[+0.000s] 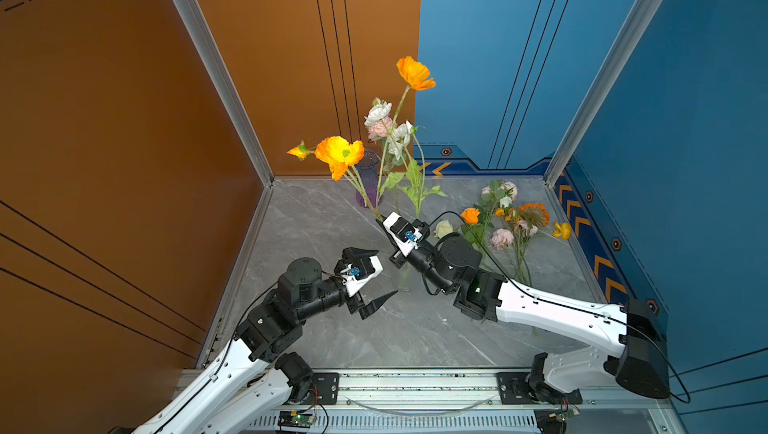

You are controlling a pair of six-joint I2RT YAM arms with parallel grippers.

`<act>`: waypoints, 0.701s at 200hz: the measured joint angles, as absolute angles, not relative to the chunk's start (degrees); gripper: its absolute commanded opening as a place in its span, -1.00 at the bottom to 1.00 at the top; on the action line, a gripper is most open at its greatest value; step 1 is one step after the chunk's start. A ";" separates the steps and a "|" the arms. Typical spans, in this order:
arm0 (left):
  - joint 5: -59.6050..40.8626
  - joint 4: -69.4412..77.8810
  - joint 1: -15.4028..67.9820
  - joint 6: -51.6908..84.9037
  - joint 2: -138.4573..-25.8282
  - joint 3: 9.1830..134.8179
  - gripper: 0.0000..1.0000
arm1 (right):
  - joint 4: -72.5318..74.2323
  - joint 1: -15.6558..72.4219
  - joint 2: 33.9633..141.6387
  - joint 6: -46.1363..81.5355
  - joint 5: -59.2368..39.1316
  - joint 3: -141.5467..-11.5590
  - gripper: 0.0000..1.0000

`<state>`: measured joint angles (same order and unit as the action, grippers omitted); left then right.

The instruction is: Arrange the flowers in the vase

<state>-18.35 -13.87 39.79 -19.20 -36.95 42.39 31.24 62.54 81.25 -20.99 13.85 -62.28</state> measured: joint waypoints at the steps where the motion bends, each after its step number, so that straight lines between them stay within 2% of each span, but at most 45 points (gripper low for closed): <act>1: -18.35 -13.87 39.79 -19.22 -36.95 42.39 0.95 | 31.29 62.54 81.36 -21.06 13.85 -62.30 -0.96; 55: -17.96 -14.66 39.77 -19.22 -36.95 42.39 0.96 | 33.61 62.50 86.19 -22.68 16.23 -62.37 -0.96; 140: -18.02 -14.66 39.66 -19.20 -37.58 42.39 0.96 | 38.54 60.97 87.44 -21.98 20.01 -56.27 -0.95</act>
<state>-18.02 -14.66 39.66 -19.20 -37.58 42.39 38.54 60.97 87.44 -21.98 20.01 -56.27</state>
